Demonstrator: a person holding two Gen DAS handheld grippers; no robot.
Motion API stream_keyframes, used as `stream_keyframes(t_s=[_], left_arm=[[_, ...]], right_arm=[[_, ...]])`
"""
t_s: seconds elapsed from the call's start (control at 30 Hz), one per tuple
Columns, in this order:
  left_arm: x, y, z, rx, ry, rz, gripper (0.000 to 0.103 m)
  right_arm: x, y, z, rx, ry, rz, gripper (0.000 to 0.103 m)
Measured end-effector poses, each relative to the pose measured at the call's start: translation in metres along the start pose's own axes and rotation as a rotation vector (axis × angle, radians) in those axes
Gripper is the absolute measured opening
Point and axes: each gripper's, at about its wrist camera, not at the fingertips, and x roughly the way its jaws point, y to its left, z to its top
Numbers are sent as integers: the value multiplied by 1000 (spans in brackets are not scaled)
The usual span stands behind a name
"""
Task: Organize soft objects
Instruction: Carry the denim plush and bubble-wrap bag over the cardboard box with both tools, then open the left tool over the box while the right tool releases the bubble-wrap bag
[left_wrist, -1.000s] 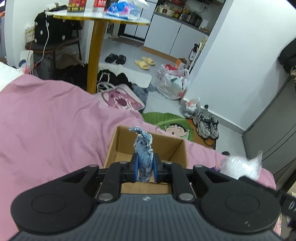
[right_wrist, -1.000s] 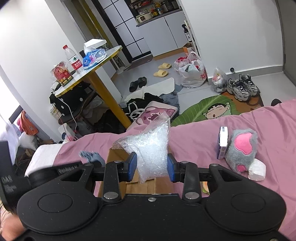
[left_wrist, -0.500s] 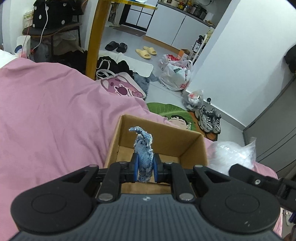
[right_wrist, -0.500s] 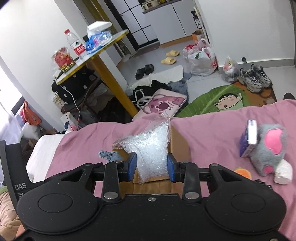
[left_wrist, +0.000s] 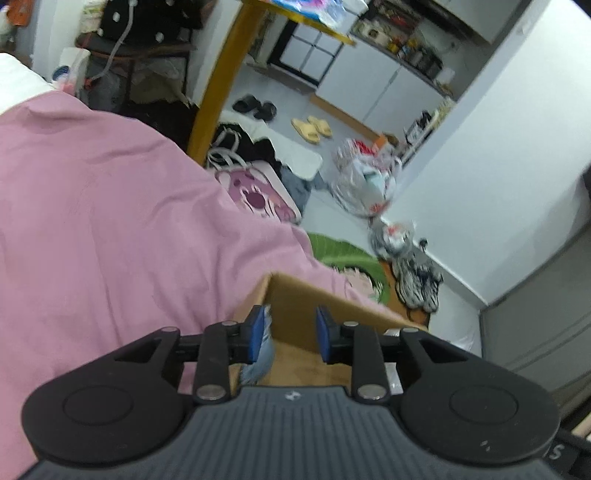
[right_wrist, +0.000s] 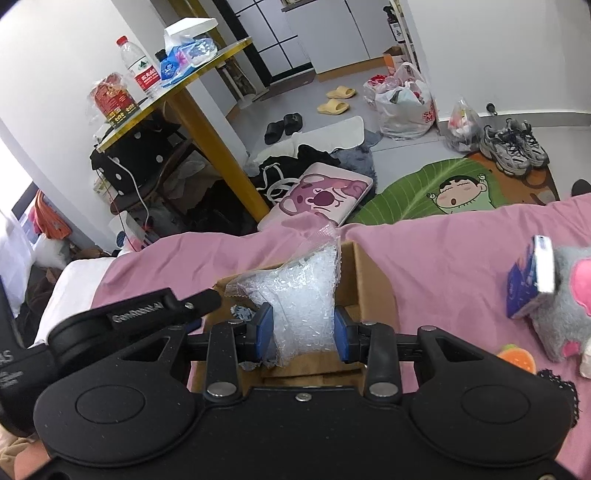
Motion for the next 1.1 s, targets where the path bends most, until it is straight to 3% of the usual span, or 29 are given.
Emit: stream_keyframes(t_s=[0.37, 0.57, 0.7, 0.83, 1.0, 1.1], left_arm=[[-2, 11, 6, -15, 7, 62, 35], [1, 14, 3, 1, 17, 121, 46], [-2, 17, 5, -13, 11, 156, 52], [-5, 14, 5, 7, 3, 165, 58], [-3, 9, 5, 37, 11, 184, 63], [-6, 4, 4, 51, 29, 173, 73]], right_arm=[[41, 13, -2, -30, 48, -11, 35], [43, 21, 3, -55, 50, -37, 40], [37, 23, 6, -64, 49, 6, 61], [18, 21, 10, -64, 25, 7, 61], [-11, 15, 7, -54, -11, 30, 84], [-28, 8, 6, -50, -35, 33, 88]])
